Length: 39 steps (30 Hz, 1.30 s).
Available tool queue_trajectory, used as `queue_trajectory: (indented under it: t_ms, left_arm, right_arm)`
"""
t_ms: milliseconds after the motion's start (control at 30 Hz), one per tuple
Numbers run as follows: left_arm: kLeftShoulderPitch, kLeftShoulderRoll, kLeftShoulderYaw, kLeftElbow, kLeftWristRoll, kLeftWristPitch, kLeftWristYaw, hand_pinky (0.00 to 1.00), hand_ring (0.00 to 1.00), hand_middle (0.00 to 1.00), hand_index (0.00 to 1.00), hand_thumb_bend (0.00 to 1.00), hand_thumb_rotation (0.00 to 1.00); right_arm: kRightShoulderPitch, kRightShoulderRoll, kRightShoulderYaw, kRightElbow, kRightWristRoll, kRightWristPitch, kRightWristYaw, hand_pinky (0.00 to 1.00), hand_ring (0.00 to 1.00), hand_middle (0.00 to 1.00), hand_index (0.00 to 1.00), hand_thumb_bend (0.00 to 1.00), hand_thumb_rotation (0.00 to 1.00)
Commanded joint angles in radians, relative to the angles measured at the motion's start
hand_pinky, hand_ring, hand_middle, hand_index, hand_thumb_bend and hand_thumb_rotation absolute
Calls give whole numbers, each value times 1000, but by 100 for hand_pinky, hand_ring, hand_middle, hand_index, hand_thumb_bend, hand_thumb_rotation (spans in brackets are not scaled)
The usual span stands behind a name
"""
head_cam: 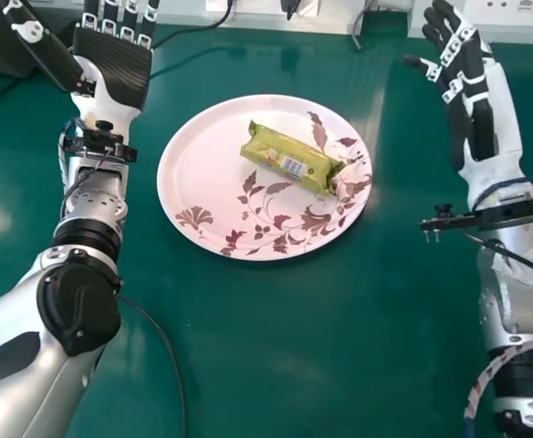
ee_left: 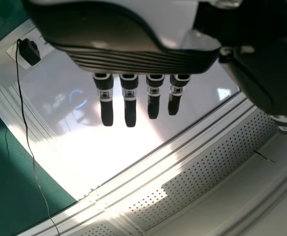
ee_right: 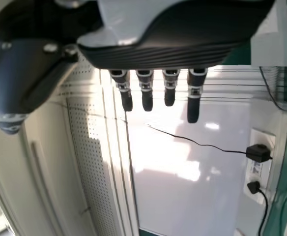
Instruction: Pick up biscuit and place it in the plate
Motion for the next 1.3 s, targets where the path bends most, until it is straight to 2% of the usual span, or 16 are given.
queue_trajectory:
  t_ms: [0,233,300,600,767,933,1133,1267]
  left_arm:
    - [9,4,-7,-2,5,-13,7,89,90,99,98,100,82]
    - [10,6,-19,0,24,-33,22,89,91,100,100,100,88]
    - [9,6,-19,0,25,-33,31,89,90,99,99,100,88]
    - [10,6,-32,-2,41,-59,43,93,90,98,98,100,86]
    - [10,6,-40,-3,54,-77,56,91,89,98,97,100,85]
    - [9,9,-42,-1,55,-74,58,90,90,98,98,100,88]
    - [7,5,-34,-3,41,-64,47,90,90,98,98,100,87]
    - [5,2,-19,-2,17,-36,32,89,90,97,98,100,86]
  right_arm:
    - [11,21,-19,4,33,12,12,85,98,100,100,100,71]
    - [21,38,-48,4,49,7,27,99,100,100,100,100,73]
    - [22,43,-55,-5,52,12,25,100,99,100,100,100,73]
    - [29,73,-84,-49,70,40,-4,100,100,100,100,100,73]
    - [27,94,-100,-60,97,49,-12,100,100,100,100,100,75]
    - [25,106,-113,-61,107,52,-17,100,100,100,100,100,74]
    - [24,107,-121,-63,125,64,-11,100,100,100,100,100,77]
    - [24,106,-132,-64,141,64,-4,100,100,100,98,100,74]
